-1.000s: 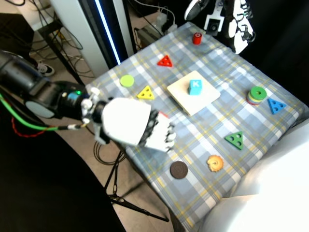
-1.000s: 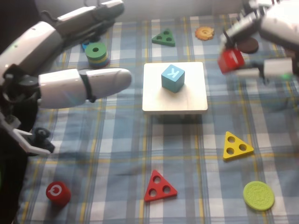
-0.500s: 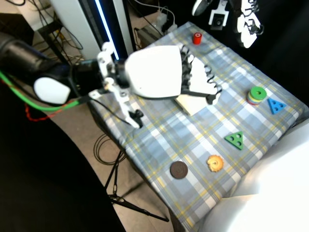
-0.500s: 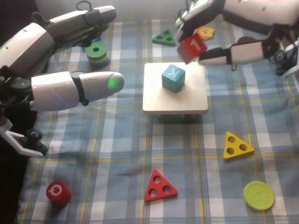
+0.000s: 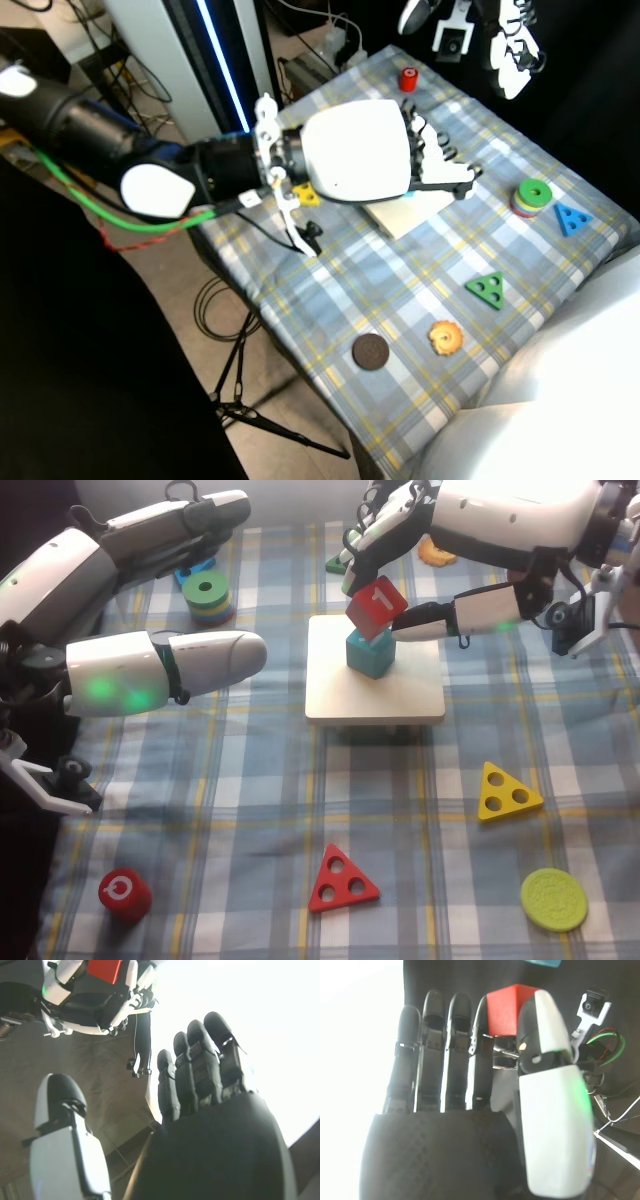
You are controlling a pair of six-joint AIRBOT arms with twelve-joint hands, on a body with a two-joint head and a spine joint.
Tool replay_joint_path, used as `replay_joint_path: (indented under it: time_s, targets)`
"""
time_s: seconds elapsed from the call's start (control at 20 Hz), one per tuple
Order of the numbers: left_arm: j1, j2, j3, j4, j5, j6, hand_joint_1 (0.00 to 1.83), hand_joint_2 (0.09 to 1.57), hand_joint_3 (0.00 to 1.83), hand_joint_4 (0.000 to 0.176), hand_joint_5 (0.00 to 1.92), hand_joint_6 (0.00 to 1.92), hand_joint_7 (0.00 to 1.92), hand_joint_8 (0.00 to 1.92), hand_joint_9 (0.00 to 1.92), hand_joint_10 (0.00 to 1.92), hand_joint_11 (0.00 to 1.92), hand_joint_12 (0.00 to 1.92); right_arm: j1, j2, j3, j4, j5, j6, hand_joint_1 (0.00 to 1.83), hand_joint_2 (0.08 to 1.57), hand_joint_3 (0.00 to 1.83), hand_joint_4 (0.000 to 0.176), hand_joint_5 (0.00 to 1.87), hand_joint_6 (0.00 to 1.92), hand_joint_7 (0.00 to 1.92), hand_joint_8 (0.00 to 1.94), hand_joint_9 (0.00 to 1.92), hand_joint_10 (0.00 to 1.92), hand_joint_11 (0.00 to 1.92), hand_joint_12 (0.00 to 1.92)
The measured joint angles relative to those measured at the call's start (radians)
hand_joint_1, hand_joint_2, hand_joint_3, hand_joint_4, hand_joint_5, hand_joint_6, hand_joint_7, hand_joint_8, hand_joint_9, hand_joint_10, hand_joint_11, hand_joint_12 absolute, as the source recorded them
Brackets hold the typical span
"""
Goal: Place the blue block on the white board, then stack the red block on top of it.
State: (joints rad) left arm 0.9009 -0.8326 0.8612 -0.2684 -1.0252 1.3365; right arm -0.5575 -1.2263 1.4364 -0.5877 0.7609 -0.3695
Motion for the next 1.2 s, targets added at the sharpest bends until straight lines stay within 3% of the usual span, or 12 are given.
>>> replay_joint_path:
  time_s: [0.15,0.25,0.45,0.6,0.8,0.9,1.0,1.05,1.1,1.15,1.2]
  targets:
    - [0.0,0.0,0.0,0.0,0.0,0.0,0.71,0.88,0.0,0.104,0.37,0.0,0.36,0.0,0.33,0.0,0.0,0.75,0.0,-0.002,0.003,0.0,-0.008,0.0,1.1,1.11,0.0,0.0,0.99,0.96,0.82,0.0,0.7,0.0,0.18,0.93]
    - [0.0,0.0,0.0,0.0,0.0,0.0,0.7,0.89,0.0,0.106,0.36,0.0,0.36,0.0,0.33,0.0,0.0,0.87,0.0,-0.002,0.003,0.0,-0.014,0.0,1.11,1.11,0.0,0.0,0.98,0.98,0.82,0.0,0.72,0.01,0.23,0.91]
    - [0.0,0.0,0.0,0.0,0.0,0.0,0.73,0.88,0.0,0.095,0.39,0.01,0.38,0.01,0.35,0.01,0.0,0.91,0.0,-0.002,0.003,0.0,-0.02,0.0,1.1,1.11,0.0,0.0,0.98,0.98,0.82,0.0,0.73,0.01,0.25,0.91]
    - [-0.001,0.0,0.0,0.0,0.0,0.0,0.73,0.88,0.0,0.109,0.37,0.0,0.37,0.0,0.34,0.0,0.0,0.9,0.0,-0.004,0.003,-0.007,-0.023,0.005,1.09,1.12,0.0,0.0,0.96,1.01,0.8,0.0,0.71,0.0,0.22,0.96]
    - [-0.002,0.0,0.0,0.0,0.0,0.0,0.75,0.88,0.0,0.099,0.37,0.0,0.36,0.0,0.34,0.0,0.0,0.91,0.0,-0.004,0.003,-0.014,-0.023,0.012,1.07,1.12,0.0,0.016,0.96,1.01,0.77,0.0,0.69,0.0,0.19,0.97]
    - [-0.002,0.0,0.0,0.0,0.0,0.0,0.74,0.88,0.0,0.1,0.37,0.0,0.37,0.0,0.34,0.0,0.0,0.92,0.0,-0.004,0.003,-0.019,-0.023,0.014,1.05,1.13,0.0,0.05,0.94,1.04,0.76,0.0,0.69,0.0,0.19,0.97]
    - [-0.002,0.0,0.0,0.0,0.0,0.0,0.73,0.89,0.0,0.099,0.37,0.0,0.36,0.0,0.34,0.0,0.0,0.9,0.0,-0.004,0.003,-0.019,-0.023,0.014,1.03,1.13,0.0,0.101,0.93,1.06,0.78,0.0,0.73,0.01,0.22,1.11]
    - [-0.002,0.0,0.0,0.0,0.0,0.0,0.73,0.89,0.0,0.099,0.37,0.0,0.36,0.0,0.34,0.0,0.0,0.9,0.0,-0.004,0.003,-0.019,-0.023,0.014,1.03,1.13,0.0,0.101,0.93,1.06,0.78,0.0,0.73,0.01,0.22,1.11]
    - [-0.002,0.0,0.0,0.0,0.0,0.0,0.74,0.88,0.0,0.101,0.37,0.0,0.35,0.0,0.32,0.0,0.0,0.84,0.0,-0.004,0.003,-0.019,-0.024,0.014,1.0,1.14,0.0,0.143,0.91,1.08,0.76,0.0,0.72,0.0,0.21,1.11]
    - [-0.002,0.0,0.0,0.0,0.0,0.0,0.74,0.88,0.0,0.101,0.37,0.0,0.35,0.0,0.32,0.0,0.0,0.84,0.0,-0.004,0.003,-0.019,-0.024,0.014,1.0,1.14,0.0,0.143,0.91,1.08,0.76,0.0,0.72,0.0,0.21,1.11]
    - [-0.003,0.0,0.0,0.0,0.0,0.0,0.75,0.88,0.0,0.1,0.37,0.0,0.35,0.0,0.32,0.0,0.0,0.8,0.0,-0.004,0.003,-0.019,-0.026,0.014,0.96,1.05,0.0,0.0,0.82,0.19,0.7,0.0,0.66,0.0,0.16,1.07]
